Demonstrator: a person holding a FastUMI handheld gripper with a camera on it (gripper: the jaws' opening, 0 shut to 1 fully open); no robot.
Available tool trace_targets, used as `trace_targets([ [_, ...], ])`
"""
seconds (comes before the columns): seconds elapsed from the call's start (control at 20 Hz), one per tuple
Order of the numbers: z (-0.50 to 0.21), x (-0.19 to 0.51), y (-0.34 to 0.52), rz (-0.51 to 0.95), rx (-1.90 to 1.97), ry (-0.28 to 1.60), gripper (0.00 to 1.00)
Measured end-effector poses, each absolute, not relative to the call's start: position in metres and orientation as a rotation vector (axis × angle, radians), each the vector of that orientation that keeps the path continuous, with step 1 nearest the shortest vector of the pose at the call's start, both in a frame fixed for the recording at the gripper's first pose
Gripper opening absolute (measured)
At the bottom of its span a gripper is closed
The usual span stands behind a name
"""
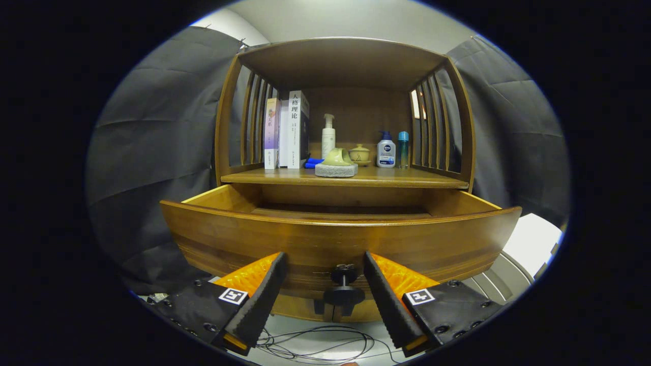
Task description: Pull open the drawer, take out the items inside it, and place them on the countertop above the cabinet.
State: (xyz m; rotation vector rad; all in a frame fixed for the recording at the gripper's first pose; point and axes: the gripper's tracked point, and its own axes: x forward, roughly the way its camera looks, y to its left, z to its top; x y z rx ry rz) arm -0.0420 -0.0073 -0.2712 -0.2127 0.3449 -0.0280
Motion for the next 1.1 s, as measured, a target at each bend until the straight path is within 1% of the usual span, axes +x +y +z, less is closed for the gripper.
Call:
trace_targets([
  [0.75, -0.276, -0.006, -0.010, -0.069, -0.238, 0.295, 0.97],
  [0.95, -0.288, 0.008, -0.015, -0.086, -0.220, 0.327, 0.97],
  [1.0, -0.290, 0.020, -0.017, -0.092, -0.213, 0.338, 0.97],
  [1.1, -0.290, 0.028, -0.018, -0.096, -0.213, 0.326, 0.97],
])
